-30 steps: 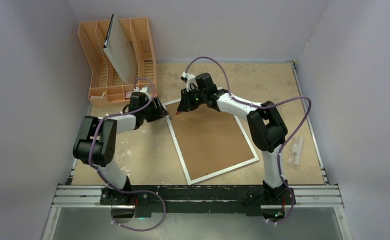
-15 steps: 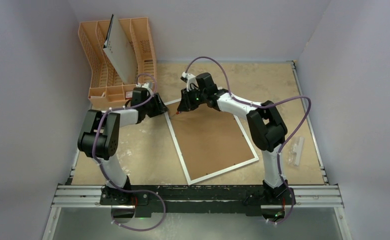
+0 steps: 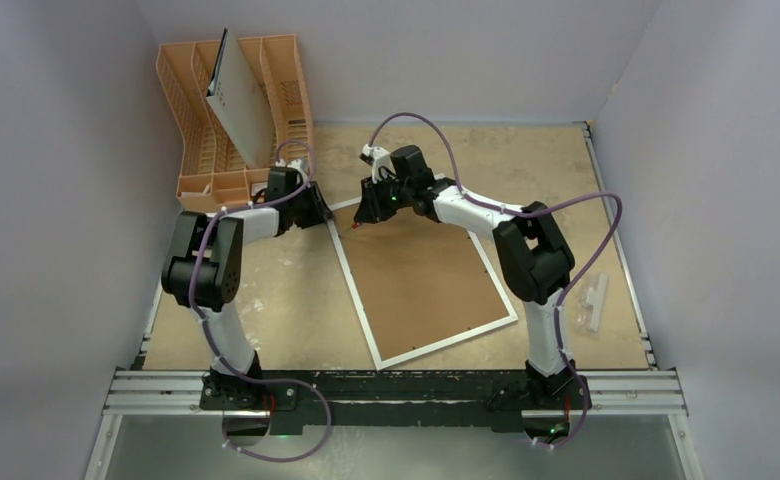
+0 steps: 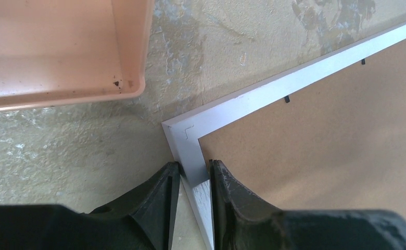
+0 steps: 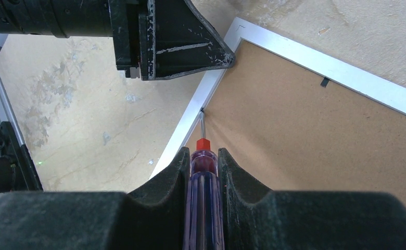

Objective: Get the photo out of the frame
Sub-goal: Release the photo frame item from the photo frame.

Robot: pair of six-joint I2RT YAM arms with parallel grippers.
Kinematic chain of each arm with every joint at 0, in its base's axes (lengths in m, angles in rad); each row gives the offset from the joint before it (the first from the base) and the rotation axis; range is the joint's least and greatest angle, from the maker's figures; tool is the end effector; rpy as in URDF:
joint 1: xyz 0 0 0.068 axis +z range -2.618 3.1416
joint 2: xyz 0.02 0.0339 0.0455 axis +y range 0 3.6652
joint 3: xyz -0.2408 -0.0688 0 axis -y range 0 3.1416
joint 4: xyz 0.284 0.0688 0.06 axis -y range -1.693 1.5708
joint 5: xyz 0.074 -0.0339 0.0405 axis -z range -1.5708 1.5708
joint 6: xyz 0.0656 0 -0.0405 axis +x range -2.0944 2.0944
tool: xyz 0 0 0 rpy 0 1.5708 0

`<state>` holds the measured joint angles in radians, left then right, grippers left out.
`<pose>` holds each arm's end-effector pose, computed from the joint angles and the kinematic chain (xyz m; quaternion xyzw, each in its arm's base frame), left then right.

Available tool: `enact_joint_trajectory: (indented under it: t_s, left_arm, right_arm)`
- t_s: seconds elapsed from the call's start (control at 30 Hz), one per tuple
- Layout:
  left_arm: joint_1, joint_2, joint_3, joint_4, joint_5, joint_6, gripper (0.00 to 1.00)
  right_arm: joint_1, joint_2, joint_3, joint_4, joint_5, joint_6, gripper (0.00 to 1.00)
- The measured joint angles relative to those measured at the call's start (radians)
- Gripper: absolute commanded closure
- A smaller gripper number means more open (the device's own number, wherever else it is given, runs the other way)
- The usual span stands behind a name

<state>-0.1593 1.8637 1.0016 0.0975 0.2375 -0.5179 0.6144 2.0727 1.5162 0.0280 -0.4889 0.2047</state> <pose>0.4116 -0.0818 0.0721 -0.1172 0.9070 -0.2322 0.3312 0.4093 0.3264 0.1590 -0.2891 0.7994 0.3849 0.3595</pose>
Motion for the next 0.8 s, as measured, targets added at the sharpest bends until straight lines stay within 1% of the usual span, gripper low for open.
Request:
enact_joint_trajectory:
  t_s: [0.4, 0.63, 0.8]
  left_arm:
    - [0.000, 0.008, 0.024, -0.038, -0.005, 0.031, 0.77]
    - [0.000, 0.008, 0.027, -0.043, -0.005, 0.032, 0.78]
    - [0.000, 0.008, 0.029, -0.047, -0.005, 0.032, 0.78]
  right_arm:
    - [0.001, -0.005, 0.000, 0.001, 0.017, 0.002, 1.00]
    - [-0.002, -0.017, 0.000, -0.001, 0.072, -0.012, 1.00]
    - [-0.005, -0.016, 0.002, -0.001, 0.075, -0.015, 1.00]
